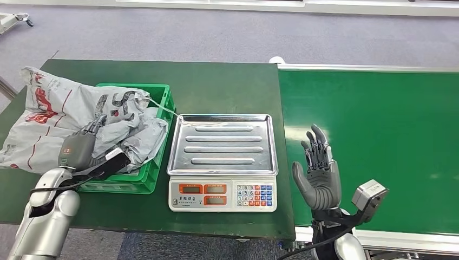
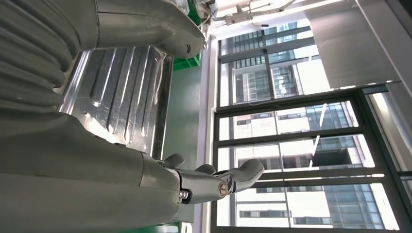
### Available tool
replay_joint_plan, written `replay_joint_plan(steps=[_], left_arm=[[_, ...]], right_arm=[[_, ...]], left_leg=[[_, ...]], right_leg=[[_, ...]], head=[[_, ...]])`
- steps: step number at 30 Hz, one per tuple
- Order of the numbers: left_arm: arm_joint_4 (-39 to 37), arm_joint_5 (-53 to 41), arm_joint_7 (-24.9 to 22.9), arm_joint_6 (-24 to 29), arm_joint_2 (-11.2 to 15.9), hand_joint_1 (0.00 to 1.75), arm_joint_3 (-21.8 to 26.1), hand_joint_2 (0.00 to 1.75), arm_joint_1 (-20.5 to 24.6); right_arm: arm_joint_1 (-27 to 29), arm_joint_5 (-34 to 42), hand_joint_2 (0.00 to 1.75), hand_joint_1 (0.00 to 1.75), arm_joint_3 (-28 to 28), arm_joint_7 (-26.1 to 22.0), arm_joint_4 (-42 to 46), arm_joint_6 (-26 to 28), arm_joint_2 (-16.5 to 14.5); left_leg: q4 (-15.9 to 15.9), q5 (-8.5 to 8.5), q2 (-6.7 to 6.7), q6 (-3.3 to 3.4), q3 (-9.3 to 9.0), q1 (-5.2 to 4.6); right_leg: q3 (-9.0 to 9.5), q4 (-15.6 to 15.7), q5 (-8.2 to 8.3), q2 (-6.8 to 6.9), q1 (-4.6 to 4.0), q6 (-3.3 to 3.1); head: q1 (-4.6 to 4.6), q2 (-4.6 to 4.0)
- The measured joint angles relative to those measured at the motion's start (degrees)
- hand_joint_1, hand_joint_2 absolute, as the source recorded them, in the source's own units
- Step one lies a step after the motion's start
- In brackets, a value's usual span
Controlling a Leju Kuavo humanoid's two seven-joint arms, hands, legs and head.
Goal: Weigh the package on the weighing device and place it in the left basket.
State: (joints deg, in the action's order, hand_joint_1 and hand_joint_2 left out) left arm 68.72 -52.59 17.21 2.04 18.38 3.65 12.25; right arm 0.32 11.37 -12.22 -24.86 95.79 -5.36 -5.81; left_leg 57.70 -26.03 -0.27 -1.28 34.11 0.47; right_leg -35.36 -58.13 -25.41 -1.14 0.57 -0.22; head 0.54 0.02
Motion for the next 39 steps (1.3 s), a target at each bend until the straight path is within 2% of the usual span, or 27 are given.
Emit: replay_joint_plan(steps=[3,6,20,22,26,28,30,32,34,37,38,39], left_arm=[[3.0,8.8,3.6,-3.4,-0.8,0.0,0.7,1.75,-1.1],[5.7,14.0,5.0,-5.3,-1.4,0.0,0.8,1.75,-1.8],[9.5,19.2,5.6,-7.6,-2.4,0.0,0.6,1.75,-2.3],[9.6,23.9,5.5,-10.6,-2.7,0.0,0.4,1.75,-2.1],[10.0,38.1,6.3,-21.1,-3.9,0.0,-1.1,1.75,-2.3],[10.4,43.9,7.4,-25.1,-6.0,0.0,-2.7,1.75,-2.2],[10.2,48.3,7.8,-26.7,-9.8,0.0,-5.2,1.75,-1.5],[9.0,51.2,8.2,-24.7,-14.7,0.0,-8.5,1.75,-0.6],[7.4,53.1,8.6,-20.4,-19.6,0.0,-11.8,1.75,0.2],[5.6,55.3,7.9,-13.4,-25.0,0.0,-15.1,1.75,0.8],[5.2,55.9,7.4,-11.4,-26.3,0.0,-15.6,1.75,0.8],[5.1,56.2,6.8,-9.5,-27.5,0.0,-16.0,1.75,0.7]], right_arm=[[-0.5,0.2,1.75,0.0,0.0,0.2,0.0,0.7,0.0],[-0.7,0.4,1.75,0.0,0.0,0.2,-0.1,1.1,0.0],[-1.3,0.6,1.75,0.0,-0.1,0.2,-0.4,1.4,0.0],[-1.6,0.6,1.75,0.0,-0.2,0.4,-0.6,1.5,-0.1],[-2.4,0.0,1.75,0.0,-0.5,0.9,-1.3,1.8,-0.4],[-3.1,-0.6,1.75,0.0,-0.8,1.1,-2.0,2.1,-0.6],[-4.4,-1.8,1.75,0.0,-1.6,1.8,-3.5,2.3,-0.8],[-6.2,-3.5,1.75,0.0,-3.0,2.9,-5.9,2.4,-1.2],[-8.0,-4.6,1.75,0.0,-4.7,3.1,-8.9,2.4,-1.8],[-9.5,-4.8,0.44,0.0,-6.7,2.4,-12.3,3.2,-3.0],[-9.6,-4.8,0.44,0.0,-7.1,2.3,-13.1,3.9,-3.4],[-9.6,-4.7,0.87,0.0,-7.6,2.3,-13.8,4.6,-3.8]], left_leg=[[0.0,0.0,-0.03,0.0,0.02,0.0],[0.0,0.0,-0.05,0.0,0.02,0.0],[0.0,0.0,-0.06,0.0,0.01,0.02],[0.0,0.0,-0.06,0.0,0.01,0.01],[0.0,0.0,-0.06,0.0,0.01,0.0],[0.0,-0.01,-0.11,0.02,0.01,-0.04],[0.0,-0.01,-0.19,0.08,0.02,-0.1],[0.0,0.0,-0.28,0.13,0.03,-0.13],[0.1,0.01,-0.31,0.16,0.04,-0.15],[0.1,-0.01,-0.3,0.19,0.04,-0.16],[0.1,-0.01,-0.3,0.2,0.05,-0.15],[0.1,-0.02,-0.3,0.21,0.05,-0.13]], right_leg=[[0.01,0.0,0.0,0.07,0.0,0.0],[0.01,0.0,-0.01,0.11,0.0,0.01],[0.01,0.0,-0.01,0.12,-0.01,0.0],[0.01,0.0,-0.01,0.12,-0.01,0.01],[0.0,0.0,-0.01,0.12,0.0,0.01],[0.01,0.0,0.0,0.17,0.04,0.02],[0.05,0.0,0.0,0.26,0.09,0.04],[0.09,0.1,0.02,0.32,0.12,0.1],[0.11,0.1,0.06,0.32,0.15,0.16],[0.1,0.1,0.08,0.31,0.23,0.19],[0.1,0.1,0.07,0.31,0.26,0.19],[0.09,0.1,0.06,0.31,0.28,0.19]], head=[[-0.01,0.0],[-0.01,0.0],[-0.01,0.0],[-0.01,0.0],[-0.01,0.0],[-0.01,0.0],[-0.01,0.0],[-0.02,0.0],[-0.03,0.0],[-0.02,0.0],[-0.01,0.0],[-0.01,0.0]])
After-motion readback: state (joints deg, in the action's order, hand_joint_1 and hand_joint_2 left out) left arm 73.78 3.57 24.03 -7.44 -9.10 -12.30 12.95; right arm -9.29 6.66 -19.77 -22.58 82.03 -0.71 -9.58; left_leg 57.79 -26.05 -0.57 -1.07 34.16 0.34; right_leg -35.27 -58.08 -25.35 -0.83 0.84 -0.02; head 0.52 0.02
